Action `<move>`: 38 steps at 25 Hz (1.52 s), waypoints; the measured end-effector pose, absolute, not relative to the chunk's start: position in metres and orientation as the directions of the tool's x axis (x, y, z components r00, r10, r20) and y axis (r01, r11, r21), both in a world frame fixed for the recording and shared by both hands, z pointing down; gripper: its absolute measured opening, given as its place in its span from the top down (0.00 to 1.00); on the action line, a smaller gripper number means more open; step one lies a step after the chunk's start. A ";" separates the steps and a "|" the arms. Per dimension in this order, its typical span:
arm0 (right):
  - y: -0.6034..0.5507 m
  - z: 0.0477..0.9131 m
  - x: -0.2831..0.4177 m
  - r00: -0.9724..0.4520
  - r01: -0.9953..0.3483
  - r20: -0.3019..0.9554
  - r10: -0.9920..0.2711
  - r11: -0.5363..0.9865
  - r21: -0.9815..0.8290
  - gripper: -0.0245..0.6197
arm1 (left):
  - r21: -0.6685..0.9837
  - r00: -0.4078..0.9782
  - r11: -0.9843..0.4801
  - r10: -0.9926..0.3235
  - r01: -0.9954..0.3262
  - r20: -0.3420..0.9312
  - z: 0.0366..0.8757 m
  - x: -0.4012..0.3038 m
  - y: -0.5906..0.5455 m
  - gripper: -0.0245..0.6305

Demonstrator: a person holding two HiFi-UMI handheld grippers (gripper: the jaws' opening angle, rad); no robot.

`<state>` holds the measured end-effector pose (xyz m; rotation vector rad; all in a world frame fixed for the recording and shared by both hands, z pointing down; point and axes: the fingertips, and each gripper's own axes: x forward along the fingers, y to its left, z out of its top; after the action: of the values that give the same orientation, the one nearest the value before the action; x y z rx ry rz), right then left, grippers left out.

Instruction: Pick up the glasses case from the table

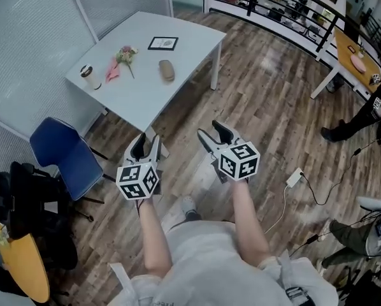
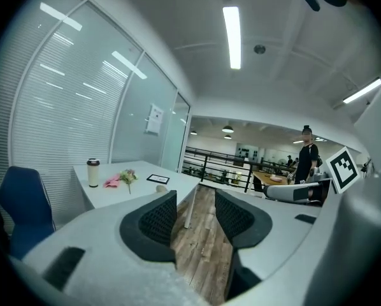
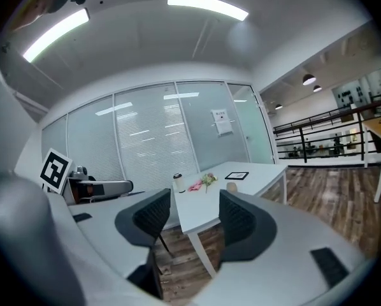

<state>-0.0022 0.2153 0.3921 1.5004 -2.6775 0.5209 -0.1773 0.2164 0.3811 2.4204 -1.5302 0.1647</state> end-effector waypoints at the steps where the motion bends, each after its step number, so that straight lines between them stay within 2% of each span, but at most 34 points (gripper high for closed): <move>1: 0.209 0.395 -0.006 -0.533 -0.836 0.193 -0.824 0.476 -0.273 0.62 | 0.172 0.436 -0.404 -0.867 -0.899 0.241 0.384 -0.182 0.209 0.70; 15: 0.146 0.412 -0.040 -0.504 -0.857 0.235 -0.831 0.446 -0.258 0.62 | 0.192 0.475 -0.437 -0.844 -0.878 0.251 0.398 -0.217 0.135 0.70; 26: 0.122 0.427 -0.034 -0.486 -0.868 0.265 -0.833 0.422 -0.263 0.62 | 0.205 0.482 -0.439 -0.833 -0.875 0.273 0.412 -0.219 0.106 0.70; 38: 0.046 0.442 -0.017 -0.495 -0.860 0.279 -0.823 0.418 -0.292 0.62 | 0.198 0.473 -0.431 -0.824 -0.880 0.311 0.429 -0.205 0.033 0.70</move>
<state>-0.0173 0.0460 0.4424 1.5271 -2.5665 0.6138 -0.2045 0.0331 0.4290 2.3946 -1.4400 0.2382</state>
